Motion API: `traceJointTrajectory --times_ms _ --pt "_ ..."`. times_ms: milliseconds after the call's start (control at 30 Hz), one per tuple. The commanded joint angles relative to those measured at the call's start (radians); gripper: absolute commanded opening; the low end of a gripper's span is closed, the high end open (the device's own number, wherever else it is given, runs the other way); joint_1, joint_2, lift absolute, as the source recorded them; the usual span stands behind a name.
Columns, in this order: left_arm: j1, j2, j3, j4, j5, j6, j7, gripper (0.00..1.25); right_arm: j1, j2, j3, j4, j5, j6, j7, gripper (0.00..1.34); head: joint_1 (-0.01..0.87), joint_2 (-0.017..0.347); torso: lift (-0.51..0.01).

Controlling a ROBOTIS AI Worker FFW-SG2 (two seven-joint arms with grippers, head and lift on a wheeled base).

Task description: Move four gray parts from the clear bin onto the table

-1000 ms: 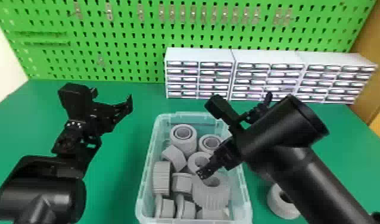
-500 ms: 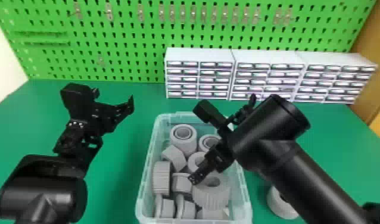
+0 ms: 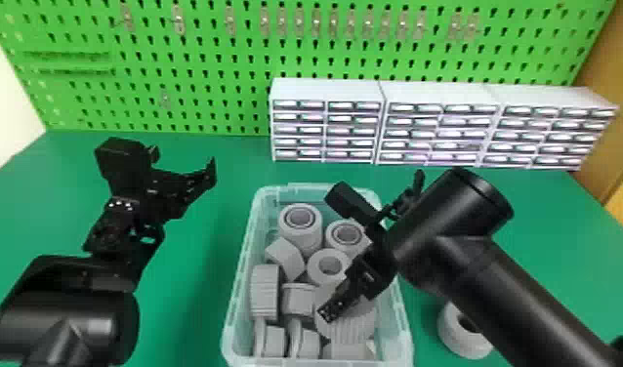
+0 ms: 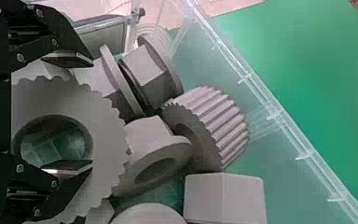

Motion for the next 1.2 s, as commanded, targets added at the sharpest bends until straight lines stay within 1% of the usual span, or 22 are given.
traceJointTrajectory --times_ms 0,133,200,233,300,333,367,400,433,533,600,633,700,900,1000,1067,1167 --pt "-0.005 0.001 0.000 -0.001 -0.001 0.000 -0.003 1.04 0.000 -0.004 0.014 0.000 -0.015 0.003 0.000 0.85 0.678 0.034 -0.050" --pt "-0.008 0.000 0.000 -0.001 -0.001 0.000 -0.003 1.04 0.003 -0.004 0.012 0.002 -0.024 0.002 0.000 0.81 0.678 0.034 -0.050" --pt "-0.008 0.000 -0.001 -0.001 -0.001 0.000 -0.003 1.04 0.003 -0.002 0.012 0.002 -0.020 -0.001 0.000 0.69 0.678 0.034 -0.050" --pt "-0.006 0.001 -0.001 -0.001 -0.001 0.000 -0.003 1.04 0.003 -0.002 0.014 0.002 -0.018 -0.001 0.000 0.62 0.678 0.034 -0.050" --pt "-0.003 0.000 -0.001 -0.001 -0.001 0.000 -0.003 1.04 0.001 -0.002 0.016 0.002 -0.014 -0.006 0.000 0.43 0.678 0.034 -0.050" --pt "-0.002 0.000 0.000 -0.001 -0.001 0.000 -0.003 1.04 0.001 -0.002 0.016 0.000 -0.011 -0.009 0.000 0.33 0.678 0.034 -0.050" --pt "0.000 0.000 0.000 -0.003 -0.001 0.000 -0.003 1.04 0.003 -0.001 0.016 -0.005 -0.006 -0.009 0.000 0.20 0.678 0.034 -0.050" --pt "0.000 0.000 0.002 -0.004 -0.001 0.000 -0.003 1.04 0.004 -0.001 0.012 -0.006 -0.005 -0.009 0.000 0.14 0.678 0.034 -0.050" --pt "0.000 0.000 0.005 -0.004 -0.001 0.000 -0.003 1.04 0.006 -0.001 0.009 -0.006 -0.005 -0.009 0.000 0.11 0.678 0.034 -0.050" --pt "0.000 0.000 0.003 -0.004 -0.001 0.000 -0.003 1.04 0.017 0.001 0.002 -0.006 -0.005 -0.009 0.000 0.12 0.678 0.034 -0.050" --pt "0.000 0.000 -0.003 -0.004 -0.001 0.000 -0.003 1.04 0.018 -0.004 0.000 -0.006 -0.009 -0.003 0.000 0.17 0.678 0.034 -0.050" --pt "0.000 0.000 -0.003 -0.004 -0.001 0.000 -0.003 1.04 0.018 -0.004 0.000 -0.006 -0.009 -0.001 0.000 0.25 0.678 0.034 -0.050" --pt "0.001 0.000 -0.003 -0.004 -0.001 0.001 -0.003 1.04 0.017 -0.007 -0.001 -0.005 -0.001 0.002 0.000 0.45 0.678 0.034 -0.050" --pt "0.001 0.000 -0.003 -0.004 -0.001 0.000 -0.003 1.04 0.012 -0.018 -0.001 -0.008 0.066 -0.003 0.000 0.80 0.678 0.034 -0.050" --pt "0.003 0.001 -0.001 -0.004 0.000 0.000 -0.003 1.04 0.012 -0.018 -0.004 -0.021 0.100 -0.003 0.000 0.90 0.678 0.034 -0.050" --pt "0.003 0.000 -0.003 -0.004 0.000 0.000 -0.003 1.04 0.008 -0.018 -0.004 -0.034 0.118 -0.003 0.000 0.92 0.678 0.034 -0.050" --pt "0.003 0.000 -0.003 -0.004 0.000 0.000 -0.003 1.04 -0.003 -0.016 -0.004 -0.037 0.121 -0.012 0.000 0.92 0.678 0.034 -0.050"
